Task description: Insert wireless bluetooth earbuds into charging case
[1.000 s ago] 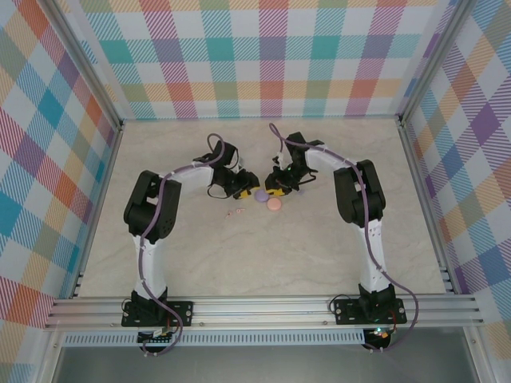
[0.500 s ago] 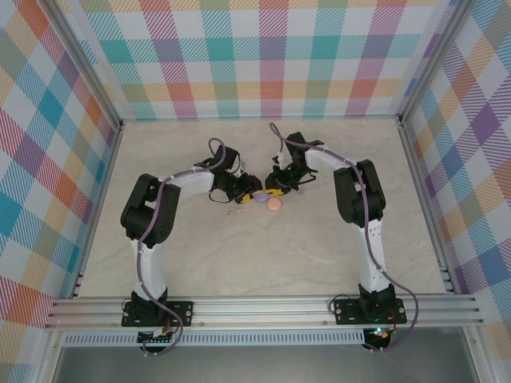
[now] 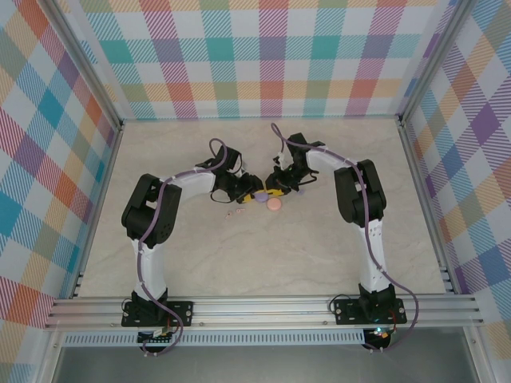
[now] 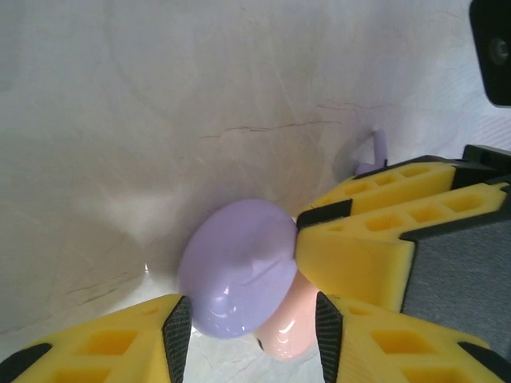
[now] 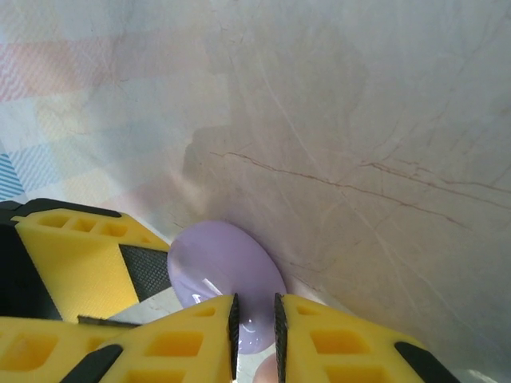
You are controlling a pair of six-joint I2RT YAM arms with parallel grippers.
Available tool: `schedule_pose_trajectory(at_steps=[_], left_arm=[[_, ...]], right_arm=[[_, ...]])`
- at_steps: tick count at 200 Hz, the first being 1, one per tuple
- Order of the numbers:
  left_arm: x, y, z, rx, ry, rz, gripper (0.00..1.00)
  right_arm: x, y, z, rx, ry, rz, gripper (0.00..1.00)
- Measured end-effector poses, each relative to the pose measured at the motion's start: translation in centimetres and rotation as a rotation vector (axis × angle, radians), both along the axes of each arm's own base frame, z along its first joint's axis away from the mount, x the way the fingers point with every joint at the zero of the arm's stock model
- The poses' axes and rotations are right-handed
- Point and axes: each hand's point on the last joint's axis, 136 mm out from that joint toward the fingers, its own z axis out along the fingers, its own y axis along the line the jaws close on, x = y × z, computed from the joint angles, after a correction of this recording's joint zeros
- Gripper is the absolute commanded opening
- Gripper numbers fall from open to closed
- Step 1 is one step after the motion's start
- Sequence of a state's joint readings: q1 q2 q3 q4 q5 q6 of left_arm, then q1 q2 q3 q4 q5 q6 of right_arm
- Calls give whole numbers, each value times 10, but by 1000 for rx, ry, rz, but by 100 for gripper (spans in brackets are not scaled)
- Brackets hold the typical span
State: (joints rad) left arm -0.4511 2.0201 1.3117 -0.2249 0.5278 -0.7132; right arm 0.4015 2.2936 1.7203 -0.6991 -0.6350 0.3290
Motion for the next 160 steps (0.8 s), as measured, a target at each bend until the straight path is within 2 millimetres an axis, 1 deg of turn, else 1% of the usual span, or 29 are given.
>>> schedule_pose_trajectory(at_steps=[46, 95, 111, 121, 160], left_arm=[[-5, 6, -7, 39, 26, 6, 48], [-11, -3, -8, 37, 28, -12, 47], [-12, -6, -13, 37, 34, -15, 46], [-13, -7, -17, 37, 44, -13, 45], [-11, -8, -16, 25, 52, 6, 42]], right_arm=[[0, 0, 0, 2, 1, 1, 21], [0, 1, 1, 5, 4, -1, 20], [-2, 1, 0, 9, 10, -1, 20], [-3, 1, -1, 11, 14, -1, 20], [-4, 1, -1, 30, 17, -3, 19]])
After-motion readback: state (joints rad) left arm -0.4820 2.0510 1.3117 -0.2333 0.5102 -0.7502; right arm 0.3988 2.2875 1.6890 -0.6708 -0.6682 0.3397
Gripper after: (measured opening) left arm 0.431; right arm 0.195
